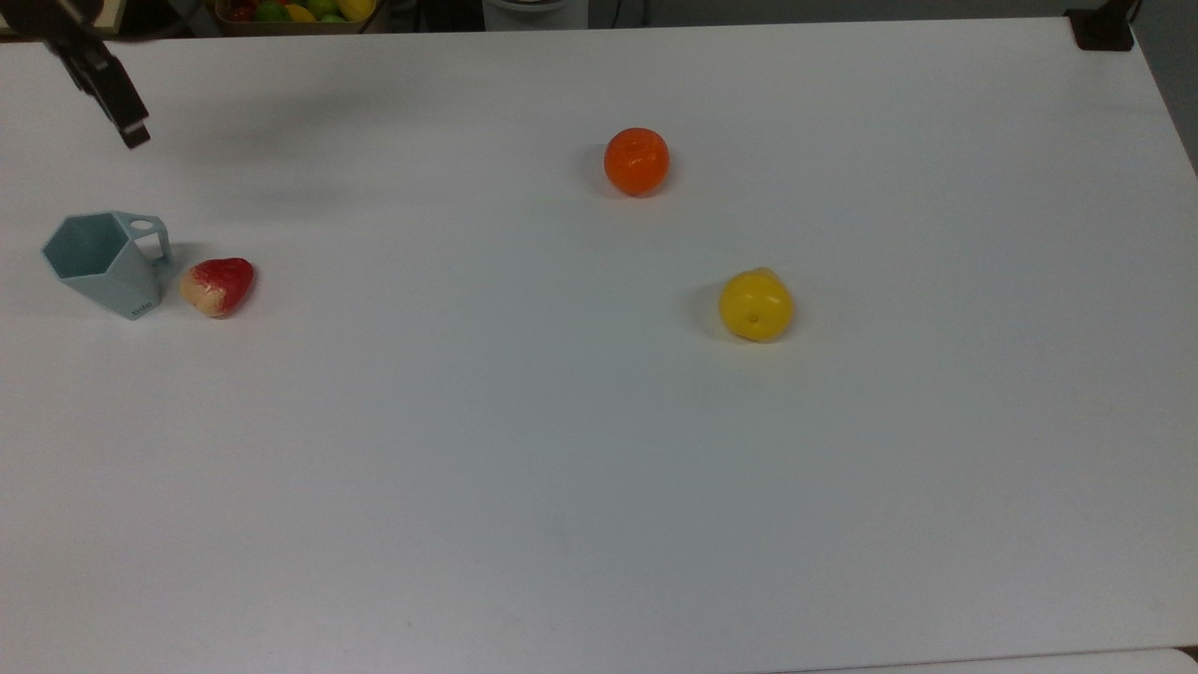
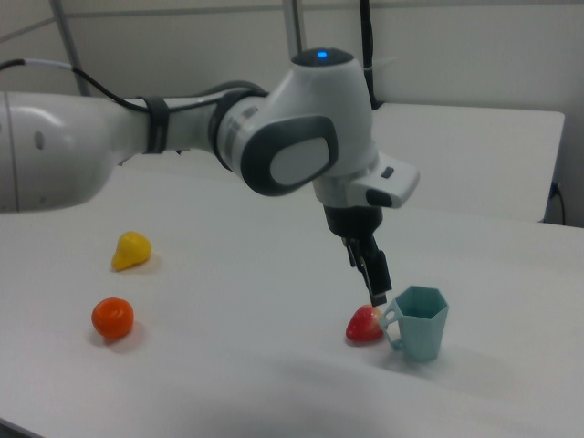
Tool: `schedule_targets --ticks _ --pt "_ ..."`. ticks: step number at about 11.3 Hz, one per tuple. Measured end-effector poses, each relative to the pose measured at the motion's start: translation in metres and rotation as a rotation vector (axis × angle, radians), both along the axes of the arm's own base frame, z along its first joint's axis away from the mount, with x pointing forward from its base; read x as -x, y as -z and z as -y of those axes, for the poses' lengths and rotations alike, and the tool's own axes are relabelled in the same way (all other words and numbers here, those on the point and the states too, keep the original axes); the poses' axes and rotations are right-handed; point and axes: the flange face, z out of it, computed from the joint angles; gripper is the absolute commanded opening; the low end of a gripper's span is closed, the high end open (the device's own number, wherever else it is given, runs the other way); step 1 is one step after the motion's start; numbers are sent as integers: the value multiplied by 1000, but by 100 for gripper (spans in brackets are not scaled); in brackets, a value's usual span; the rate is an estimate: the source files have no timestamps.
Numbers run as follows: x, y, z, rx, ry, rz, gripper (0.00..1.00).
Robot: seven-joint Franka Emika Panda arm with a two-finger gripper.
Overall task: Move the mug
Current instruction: 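Move the gripper down toward the teal mug's rim beside the strawberry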
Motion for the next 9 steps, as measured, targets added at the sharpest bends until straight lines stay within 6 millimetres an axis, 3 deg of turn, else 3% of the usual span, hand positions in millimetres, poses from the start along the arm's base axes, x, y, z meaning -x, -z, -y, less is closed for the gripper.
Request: schedule_targets --ticks 5,9 --pt "-27 73 -1 32 -10 8 100" --pt "-32 79 1 54 -9 40 93"
